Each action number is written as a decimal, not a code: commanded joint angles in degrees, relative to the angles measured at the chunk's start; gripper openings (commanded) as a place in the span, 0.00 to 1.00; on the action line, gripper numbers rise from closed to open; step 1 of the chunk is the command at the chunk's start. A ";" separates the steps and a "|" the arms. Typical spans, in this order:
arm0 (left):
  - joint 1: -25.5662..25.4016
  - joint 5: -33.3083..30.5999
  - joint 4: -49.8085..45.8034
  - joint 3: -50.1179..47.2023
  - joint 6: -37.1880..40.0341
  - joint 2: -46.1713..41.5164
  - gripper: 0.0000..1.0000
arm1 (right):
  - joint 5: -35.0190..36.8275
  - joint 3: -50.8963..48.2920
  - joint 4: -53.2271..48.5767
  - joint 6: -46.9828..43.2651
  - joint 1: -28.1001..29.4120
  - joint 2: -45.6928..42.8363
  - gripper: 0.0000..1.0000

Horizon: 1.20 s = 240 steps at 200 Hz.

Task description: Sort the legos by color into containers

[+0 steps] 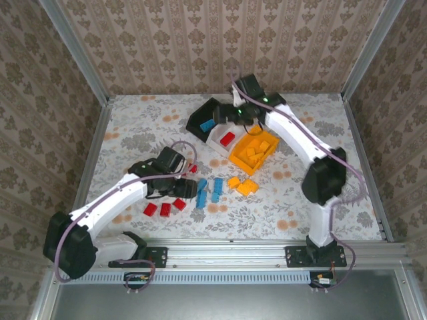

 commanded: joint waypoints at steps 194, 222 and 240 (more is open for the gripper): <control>-10.27 -4.01 4.61 8.09 -0.76 26.73 0.50 | 0.46 -52.77 8.54 9.50 2.90 -38.38 0.76; -10.24 -3.25 4.91 8.02 -0.76 27.19 0.38 | 0.71 -52.51 8.81 9.72 2.99 -38.41 0.76; -10.22 -3.07 4.77 7.75 -1.00 26.20 0.31 | 0.89 -52.45 9.06 9.90 3.07 -38.30 0.76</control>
